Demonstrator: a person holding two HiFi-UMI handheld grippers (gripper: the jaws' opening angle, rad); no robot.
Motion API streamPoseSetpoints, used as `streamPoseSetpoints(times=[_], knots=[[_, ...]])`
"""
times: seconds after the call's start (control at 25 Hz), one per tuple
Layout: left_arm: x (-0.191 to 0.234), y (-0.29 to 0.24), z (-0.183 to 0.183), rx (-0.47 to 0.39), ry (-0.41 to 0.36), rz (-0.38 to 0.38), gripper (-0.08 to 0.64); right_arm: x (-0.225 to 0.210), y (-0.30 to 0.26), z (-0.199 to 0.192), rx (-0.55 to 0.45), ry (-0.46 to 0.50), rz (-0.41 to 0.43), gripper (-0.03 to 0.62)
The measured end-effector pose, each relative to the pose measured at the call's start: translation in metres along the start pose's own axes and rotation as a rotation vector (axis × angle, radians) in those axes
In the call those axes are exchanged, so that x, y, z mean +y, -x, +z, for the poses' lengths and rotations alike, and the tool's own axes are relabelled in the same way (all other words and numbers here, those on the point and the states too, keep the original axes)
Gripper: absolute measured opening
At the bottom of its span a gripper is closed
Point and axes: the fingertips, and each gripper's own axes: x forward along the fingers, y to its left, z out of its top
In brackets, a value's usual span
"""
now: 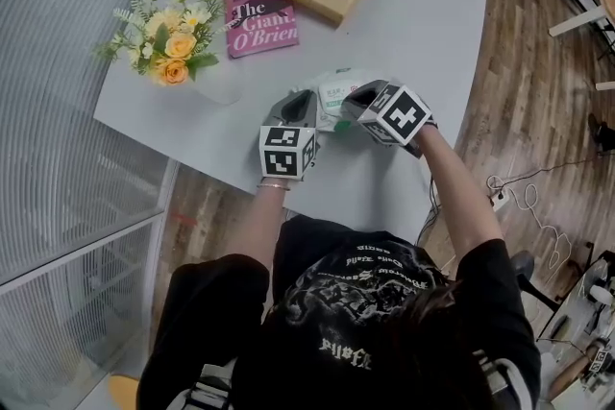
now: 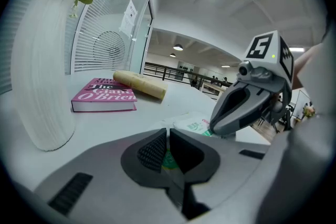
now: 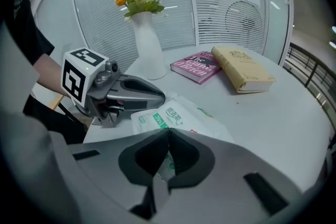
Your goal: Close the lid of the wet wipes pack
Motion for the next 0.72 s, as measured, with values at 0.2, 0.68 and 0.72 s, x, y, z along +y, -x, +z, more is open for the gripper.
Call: streamPoseSetpoints(times=[0.2, 0.68, 0.72], knots=[[0.001, 0.001, 0.000, -0.003, -0.004, 0.007, 0.021, 0.001, -0.006, -0.002, 0.093, 0.101, -0.123, 0.002], [-0.018, 0.030, 0.006, -0.049, 0.040, -0.044, 0.021, -0.007, 0.024, 0.007, -0.221, -0.195, -0.151, 0.000], [-0.023, 0.035, 0.010, -0.065, 0.032, -0.063, 0.021, -0.009, 0.034, 0.011, -0.281, -0.225, -0.175, 0.000]])
